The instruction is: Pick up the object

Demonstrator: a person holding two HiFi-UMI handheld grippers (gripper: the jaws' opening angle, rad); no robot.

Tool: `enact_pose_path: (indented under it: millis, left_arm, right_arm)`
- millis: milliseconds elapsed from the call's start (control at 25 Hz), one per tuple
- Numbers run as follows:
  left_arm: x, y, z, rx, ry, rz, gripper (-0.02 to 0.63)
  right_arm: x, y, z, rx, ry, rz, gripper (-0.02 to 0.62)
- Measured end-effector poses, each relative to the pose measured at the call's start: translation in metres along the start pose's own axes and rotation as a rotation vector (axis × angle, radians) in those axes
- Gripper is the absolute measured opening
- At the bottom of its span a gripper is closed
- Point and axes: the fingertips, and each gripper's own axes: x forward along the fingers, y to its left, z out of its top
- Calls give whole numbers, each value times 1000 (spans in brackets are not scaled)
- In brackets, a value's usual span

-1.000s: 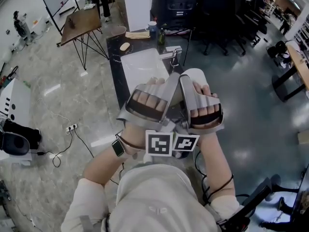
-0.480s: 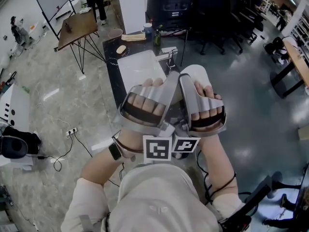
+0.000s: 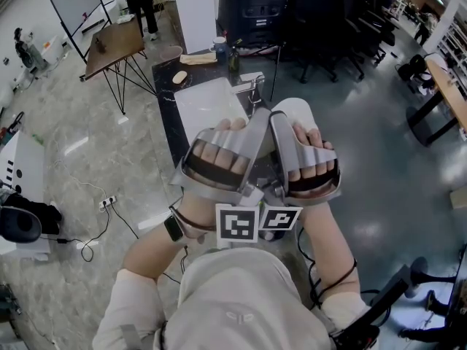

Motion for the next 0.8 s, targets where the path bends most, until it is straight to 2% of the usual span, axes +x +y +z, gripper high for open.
enact_pose_path:
  millis: [800]
  left_arm:
    - [-7, 0, 3, -3, -7, -7, 586]
  right_arm:
    - [-7, -3, 1, 1, 2, 7, 503]
